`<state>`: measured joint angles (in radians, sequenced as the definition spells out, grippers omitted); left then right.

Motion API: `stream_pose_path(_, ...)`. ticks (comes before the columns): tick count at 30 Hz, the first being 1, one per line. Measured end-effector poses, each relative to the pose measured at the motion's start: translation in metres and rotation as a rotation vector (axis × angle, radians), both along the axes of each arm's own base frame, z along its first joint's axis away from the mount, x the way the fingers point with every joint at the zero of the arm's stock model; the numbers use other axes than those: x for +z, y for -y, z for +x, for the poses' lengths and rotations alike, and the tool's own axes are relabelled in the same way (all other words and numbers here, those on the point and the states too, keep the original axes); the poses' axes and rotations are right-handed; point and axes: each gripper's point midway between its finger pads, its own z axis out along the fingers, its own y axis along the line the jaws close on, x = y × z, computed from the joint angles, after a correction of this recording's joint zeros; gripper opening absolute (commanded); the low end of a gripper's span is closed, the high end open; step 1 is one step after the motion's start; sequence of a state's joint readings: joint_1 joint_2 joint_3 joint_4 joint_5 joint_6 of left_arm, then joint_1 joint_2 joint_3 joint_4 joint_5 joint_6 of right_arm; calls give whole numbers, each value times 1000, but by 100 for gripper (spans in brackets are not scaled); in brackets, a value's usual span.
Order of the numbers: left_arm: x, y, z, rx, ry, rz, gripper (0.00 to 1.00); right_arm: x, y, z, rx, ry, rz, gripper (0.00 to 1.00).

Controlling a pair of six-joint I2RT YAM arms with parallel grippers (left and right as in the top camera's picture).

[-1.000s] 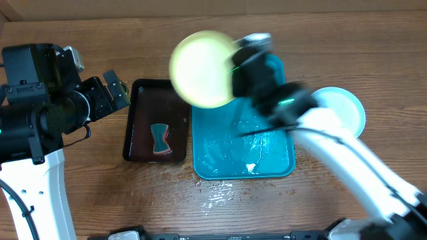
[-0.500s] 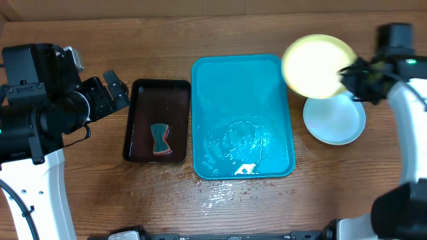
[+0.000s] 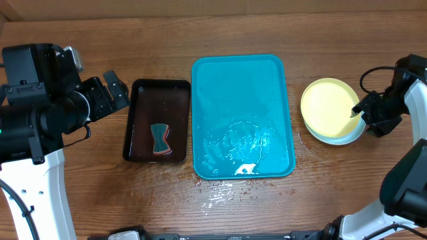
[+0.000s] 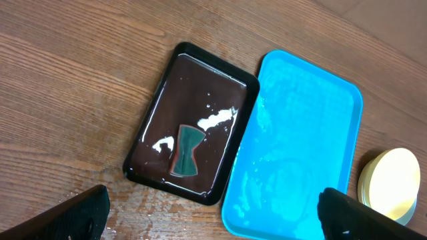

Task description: Clean dirty plates on tray and stack at the side

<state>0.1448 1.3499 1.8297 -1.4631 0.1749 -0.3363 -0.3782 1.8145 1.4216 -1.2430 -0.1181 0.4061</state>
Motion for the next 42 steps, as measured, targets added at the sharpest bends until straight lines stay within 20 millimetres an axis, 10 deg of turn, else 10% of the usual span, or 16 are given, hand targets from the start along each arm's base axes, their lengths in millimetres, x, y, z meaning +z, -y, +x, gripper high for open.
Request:
stream_pose_path(6,0,0,0,0,0,0,100,56,-39,11,165,213,27,58)
stream_pose_path(9,0,0,0,0,0,1,100,112,-90,14,367,428,32,70)
stream_pose_path(10,0,0,0,1,0,2,100,133,-114,10,457,506,37,94)
stream_pose_path(13,0,-1,0,2,-1,2,100,182,-184,-19,716,687,85,100)
stream_pose_path(20,0,-1,0,2,0,3,100,200,-256,-63,994,754,187,100)
stream_pose_path(30,0,-1,0,2,-1,2,100,203,-247,-50,996,792,45,100)
stream_pose_path(42,0,-1,0,2,-2,3,100,307,-197,-58,883,1412,-354,100)
